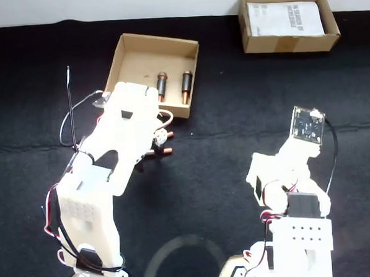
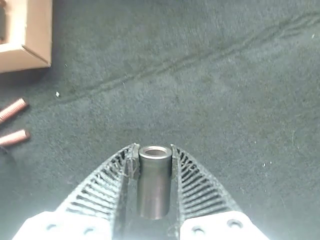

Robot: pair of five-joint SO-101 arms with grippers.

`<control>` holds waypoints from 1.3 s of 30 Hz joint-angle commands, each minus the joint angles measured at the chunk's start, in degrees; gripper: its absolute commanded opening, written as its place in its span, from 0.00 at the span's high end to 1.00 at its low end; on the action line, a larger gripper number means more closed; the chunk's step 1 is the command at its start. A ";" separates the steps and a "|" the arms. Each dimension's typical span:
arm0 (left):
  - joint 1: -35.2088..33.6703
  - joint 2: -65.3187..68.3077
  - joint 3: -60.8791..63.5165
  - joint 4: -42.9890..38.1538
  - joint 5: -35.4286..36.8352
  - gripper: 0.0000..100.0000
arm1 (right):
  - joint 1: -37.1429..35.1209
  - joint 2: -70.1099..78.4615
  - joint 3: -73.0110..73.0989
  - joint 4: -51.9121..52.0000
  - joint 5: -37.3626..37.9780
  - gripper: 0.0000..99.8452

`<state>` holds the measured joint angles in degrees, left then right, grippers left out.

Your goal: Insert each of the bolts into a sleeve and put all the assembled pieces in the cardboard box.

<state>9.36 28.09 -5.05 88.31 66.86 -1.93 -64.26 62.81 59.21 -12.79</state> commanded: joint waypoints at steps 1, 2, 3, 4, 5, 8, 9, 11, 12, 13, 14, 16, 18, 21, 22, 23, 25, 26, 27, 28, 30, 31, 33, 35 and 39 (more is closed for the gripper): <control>0.40 -3.38 -0.48 -0.97 0.53 0.69 | -0.40 0.75 -3.12 -0.04 0.70 0.99; 0.40 -3.30 -0.40 -1.76 0.53 0.68 | -0.40 0.75 -3.12 -0.04 0.70 0.99; 0.13 -3.30 -0.40 -2.46 0.53 0.68 | -0.40 0.84 -3.12 -0.04 0.70 0.99; -0.04 -3.30 -0.40 -3.08 0.53 0.68 | -0.40 0.84 -3.12 -0.04 0.70 0.99; -0.04 -3.30 -0.31 -3.87 0.53 0.68 | -0.40 0.92 -3.12 -0.04 0.70 0.99; 0.22 -3.47 -0.40 -4.40 0.62 0.68 | -0.40 1.10 -3.12 -0.13 0.70 0.99; 0.40 -3.82 -0.40 -4.13 0.62 0.68 | -0.40 1.10 -3.12 -0.13 0.70 0.99; 1.27 -4.00 -0.48 -4.04 1.58 0.68 | -0.40 1.10 -3.12 -0.13 0.70 0.99; 1.54 -4.00 -0.48 -4.04 1.67 0.68 | -0.40 1.10 -3.12 -0.13 0.70 0.99; 1.80 -4.00 -0.48 -3.87 1.85 0.68 | -0.40 1.10 -3.12 -0.13 0.70 0.99; 1.89 -4.00 -0.48 -3.43 1.93 0.68 | -0.40 1.10 -3.12 -0.13 0.70 0.99; 1.98 -4.00 -0.48 -3.25 2.11 0.68 | -0.40 1.10 -3.12 0.13 0.70 0.99; 1.98 -4.00 -1.63 -2.64 2.11 0.68 | -0.40 1.10 -2.95 0.13 0.70 0.99; 1.98 -4.00 -5.93 2.55 2.20 0.68 | -0.40 1.10 -2.95 -0.04 0.70 0.99; 1.98 -3.91 -7.69 4.22 2.20 0.68 | -0.40 1.10 -2.86 -0.04 0.70 0.99; 1.89 -3.56 -9.36 5.27 2.20 0.68 | -0.40 1.10 -2.86 -0.04 0.70 0.99; 1.45 -3.30 -11.03 6.07 2.29 0.68 | -0.40 1.10 -2.86 0.04 0.70 0.99; 1.01 -3.30 -11.03 5.98 2.37 0.68 | -0.40 1.10 -2.86 0.13 0.70 0.99; 0.66 -3.30 -11.12 5.98 3.08 0.68 | -0.40 1.10 -2.86 0.13 0.70 0.99; 0.57 -3.30 -11.03 5.89 3.43 0.68 | -0.40 1.10 -2.86 0.13 0.70 0.99; 0.31 -3.21 -10.77 5.36 3.60 0.68 | -0.40 1.10 -2.95 0.13 0.70 0.99; 0.22 -3.21 -10.42 5.10 3.69 0.68 | -0.40 1.10 -2.95 0.13 0.70 0.99; -0.22 -3.21 -9.10 3.52 3.78 0.68 | -0.40 1.10 -2.95 0.13 0.70 0.99; -1.01 -3.21 -7.34 1.05 3.78 0.68 | -0.40 1.01 -2.86 0.22 0.70 0.99; -2.33 -3.21 -4.62 -3.52 3.78 0.68 | -0.40 1.01 -2.51 0.22 0.70 0.99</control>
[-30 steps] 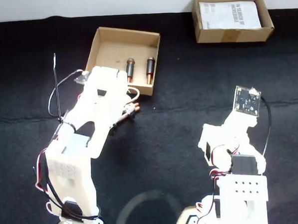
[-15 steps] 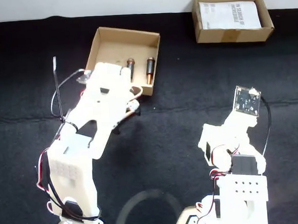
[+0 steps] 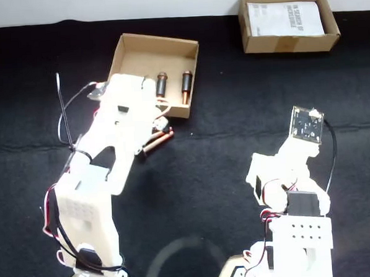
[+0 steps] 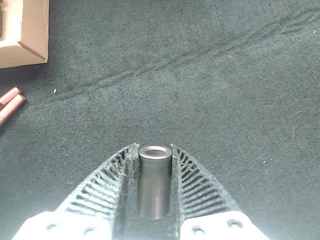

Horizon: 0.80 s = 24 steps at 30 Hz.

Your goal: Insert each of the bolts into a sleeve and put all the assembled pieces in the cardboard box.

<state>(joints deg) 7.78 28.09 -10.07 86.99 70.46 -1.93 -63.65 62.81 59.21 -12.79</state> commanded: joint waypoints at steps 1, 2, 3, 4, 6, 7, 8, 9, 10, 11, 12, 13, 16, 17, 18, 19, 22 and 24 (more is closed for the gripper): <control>-0.66 -3.21 0.66 -2.46 0.18 0.68 | -0.40 0.40 -2.51 0.22 0.70 0.99; -0.40 -3.21 0.66 -2.55 0.18 0.68 | -0.40 0.40 -2.51 0.22 0.70 0.99; -0.31 -3.21 0.75 -2.73 0.18 0.68 | -0.40 0.40 -2.51 0.22 0.79 0.99; -0.22 -3.12 0.75 -2.90 0.26 0.68 | -0.40 0.40 -2.51 0.22 0.79 0.99; -0.22 -1.98 0.75 -3.87 0.26 0.68 | -0.40 0.40 -2.51 0.22 0.79 0.99; -0.22 -0.92 0.48 -4.04 0.18 0.68 | -0.40 0.40 -2.51 0.22 0.79 0.99; -0.22 0.22 0.40 -4.04 0.18 0.68 | -0.40 0.40 -2.51 0.22 0.79 0.99; -0.13 1.45 0.31 -4.04 0.18 0.68 | -0.40 0.48 -2.51 0.22 0.79 0.99; 0.04 2.51 0.31 -3.96 0.18 0.68 | -0.40 0.48 -2.51 0.04 0.79 0.99; 0.31 3.56 0.31 -3.96 0.09 0.68 | -0.40 0.48 -2.51 -0.04 0.79 0.99; 0.48 4.53 0.40 -3.43 0.09 0.68 | -0.40 0.48 -2.51 -0.04 0.79 0.99; 0.57 5.23 0.31 -2.29 0.00 0.68 | -0.40 0.48 -2.51 -0.13 0.79 0.99; 0.75 6.20 0.22 -0.44 0.00 0.68 | -0.40 0.48 -2.68 -0.22 0.79 0.99; 0.66 6.20 0.22 -0.26 -0.09 0.68 | -0.40 0.48 -2.68 -0.22 0.79 0.99; 0.57 6.20 0.22 -0.26 -0.09 0.68 | -0.40 0.48 -2.68 -0.57 0.79 0.99; 0.57 6.11 0.31 -0.18 -0.09 0.68 | -0.40 0.48 -2.59 -1.27 0.79 0.99; 0.84 6.11 0.22 3.25 -0.18 0.68 | -0.40 0.57 -2.68 -2.33 0.79 0.99; 1.19 6.37 0.22 6.07 -0.18 0.68 | -0.40 0.57 -2.86 -2.59 0.79 0.99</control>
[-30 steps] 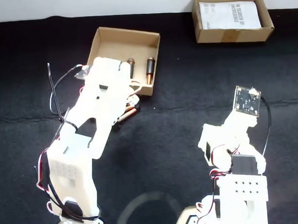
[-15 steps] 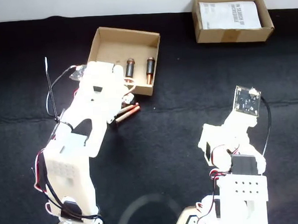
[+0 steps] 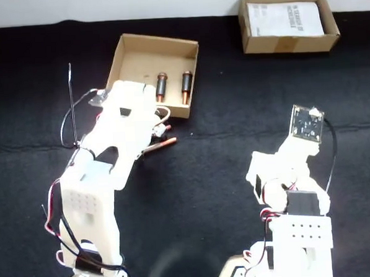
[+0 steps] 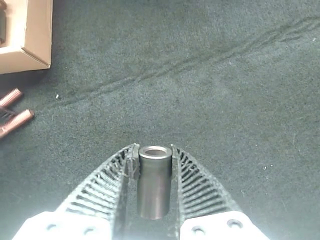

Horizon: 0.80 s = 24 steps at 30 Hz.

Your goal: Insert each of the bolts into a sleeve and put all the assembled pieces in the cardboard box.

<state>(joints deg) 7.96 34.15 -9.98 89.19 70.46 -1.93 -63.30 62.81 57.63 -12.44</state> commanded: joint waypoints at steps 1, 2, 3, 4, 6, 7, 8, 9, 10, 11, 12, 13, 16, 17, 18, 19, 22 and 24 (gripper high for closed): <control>1.01 0.48 0.22 5.45 -0.26 0.68 | -0.40 0.22 -2.86 -1.01 0.44 0.99; 0.92 0.48 0.22 6.95 -0.26 0.68 | -0.40 0.22 -2.86 -1.01 0.44 0.99; 0.75 0.48 0.22 8.26 -0.35 0.68 | -0.40 0.22 -2.77 -1.01 0.44 0.99; 0.57 0.48 0.22 9.14 -1.23 0.68 | -0.40 0.22 -2.77 -1.01 0.44 0.99; -0.31 0.13 0.40 9.93 -3.78 0.68 | -0.40 0.22 -2.77 -1.01 0.44 0.99; -0.84 0.04 0.40 10.02 -4.22 0.70 | -0.40 0.22 -2.95 -1.10 0.44 0.99; -1.45 0.22 0.40 10.02 -4.40 0.73 | -0.40 0.22 -3.03 -1.10 0.44 0.99; -1.80 0.40 0.31 9.93 -5.10 0.78 | -0.40 0.22 -3.03 -1.10 0.44 0.99; -1.89 0.57 0.31 9.76 -6.51 0.83 | -0.40 0.22 -3.03 -1.10 0.44 0.99; -1.98 0.57 0.31 9.67 -8.00 0.88 | -0.40 0.22 -3.03 -1.10 0.44 0.99; -1.98 0.57 0.22 9.67 -9.32 0.91 | -0.40 0.22 -3.03 -1.01 0.44 0.99; -1.98 0.57 0.13 9.67 -10.20 0.93 | -0.40 0.22 -3.03 -1.01 0.44 0.99; -2.07 0.40 0.13 9.67 -10.64 0.92 | -0.40 0.22 -3.03 -0.75 0.44 0.99; -2.15 0.13 0.13 9.67 -10.64 0.92 | -0.40 0.22 -2.86 -0.75 0.44 0.99; -2.15 -0.04 0.13 9.93 -10.73 0.91 | -0.40 0.22 -2.68 -0.75 0.44 0.99; -2.15 -0.13 0.04 10.02 -10.73 0.90 | -0.40 0.13 -2.59 -0.75 0.44 0.99; -1.89 -1.27 -0.75 11.78 -10.81 0.86 | -0.40 0.13 -2.59 -0.66 0.44 0.99; -1.80 -3.47 -0.66 11.78 -11.52 0.80 | -0.40 0.13 -2.59 -0.57 0.35 0.99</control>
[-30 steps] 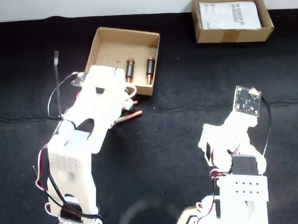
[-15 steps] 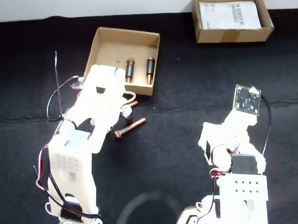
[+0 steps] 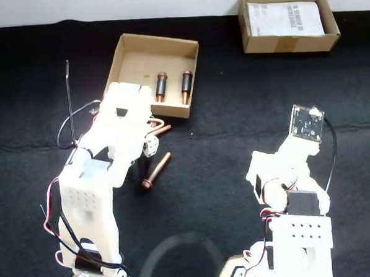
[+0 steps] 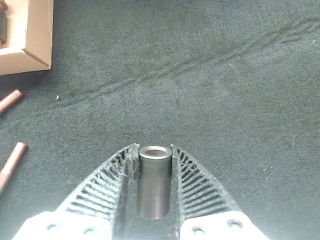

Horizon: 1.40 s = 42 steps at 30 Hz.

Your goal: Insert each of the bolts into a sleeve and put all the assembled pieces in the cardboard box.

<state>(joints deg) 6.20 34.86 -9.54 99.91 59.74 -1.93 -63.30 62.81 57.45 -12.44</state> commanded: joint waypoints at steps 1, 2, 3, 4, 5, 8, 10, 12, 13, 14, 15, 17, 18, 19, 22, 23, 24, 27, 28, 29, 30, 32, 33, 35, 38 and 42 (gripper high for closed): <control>0.22 -5.58 -1.01 1.05 -2.99 0.77 | -0.40 0.13 -2.59 -0.40 0.35 0.99; 0.66 -6.81 -0.92 1.05 -5.89 0.74 | -0.31 0.13 -2.59 -0.40 0.35 0.99; 1.10 -8.04 -0.75 1.14 -8.88 0.71 | -0.31 0.13 -2.59 -0.40 0.35 0.99; 1.54 -9.54 -0.04 1.23 -12.40 0.69 | -0.31 0.13 -2.59 -0.40 0.35 0.99; 1.54 -11.21 0.66 1.14 -16.18 0.68 | -0.31 0.13 -2.68 -0.40 0.35 0.99; 1.19 -16.22 3.65 1.05 -25.85 0.67 | -0.22 0.13 -2.95 -0.40 0.35 0.99; 1.10 -19.03 6.02 1.05 -31.65 0.67 | -0.13 0.13 -3.03 -0.40 0.35 0.99; 1.10 -21.76 9.80 1.05 -39.03 0.67 | -0.04 0.13 -2.86 -0.48 0.26 0.99; 1.01 -23.08 11.82 1.05 -42.81 0.67 | -0.04 0.13 -2.86 -0.48 0.18 0.99; 0.75 -24.31 13.85 1.05 -45.80 0.67 | -0.04 0.13 -2.86 -0.48 0.18 0.99; 0.75 -24.92 15.60 1.05 -47.82 0.67 | -0.04 0.13 -2.95 -0.57 0.09 0.99; 0.75 -25.98 17.98 0.97 -47.65 0.67 | -0.04 -0.04 -2.95 -0.75 0.09 0.99; 0.75 -25.89 18.59 0.97 -47.03 0.67 | -0.04 -0.13 -2.95 -0.84 0.09 0.99; 1.01 -25.80 18.95 0.97 -46.51 0.67 | -0.04 -0.22 -2.86 -0.84 0.00 0.99; 3.65 -24.40 18.77 -0.44 -43.87 0.69 | -0.04 -0.22 -2.59 -0.92 0.00 0.99; 4.88 -23.69 18.51 -1.58 -42.37 0.72 | -0.04 -0.22 -2.59 -0.92 0.00 0.99; 6.02 -22.99 18.51 -3.25 -40.97 0.77 | -0.04 -0.22 -2.59 -0.92 -0.09 0.99; 9.36 -21.67 18.51 -9.49 -38.07 0.99 | 0.04 -0.31 -2.59 -0.92 -0.09 0.99; 10.24 -21.41 18.51 -10.90 -37.01 0.99 | 0.40 -0.31 -2.68 -0.92 -0.09 0.99; 11.12 -21.23 18.51 -11.96 -35.60 0.96 | 1.10 -0.31 -2.86 -0.92 -0.09 0.99; 11.91 -21.23 18.51 -12.75 -34.29 0.97 | 1.71 -0.31 -3.03 -0.92 -0.09 0.99; 13.32 -20.97 18.51 -13.89 -33.23 0.99 | 2.86 -0.31 -3.03 -0.92 -0.09 0.99; 14.02 -20.62 18.51 -14.51 -33.05 0.99 | 3.21 -0.31 -3.03 -0.84 0.00 0.99; 15.25 -19.56 18.59 -15.03 -32.97 0.99 | 3.56 -0.40 -3.03 -0.75 0.00 0.99; 16.04 -16.84 18.59 -15.30 -32.88 0.99 | 3.47 -0.40 -3.03 -0.75 0.00 0.99; 15.96 -12.97 18.68 -14.86 -32.79 0.99 | 3.30 -0.40 -3.03 -0.92 0.00 0.99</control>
<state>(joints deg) 21.76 20.97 9.27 84.88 26.68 1.05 -63.30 62.81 57.45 -12.44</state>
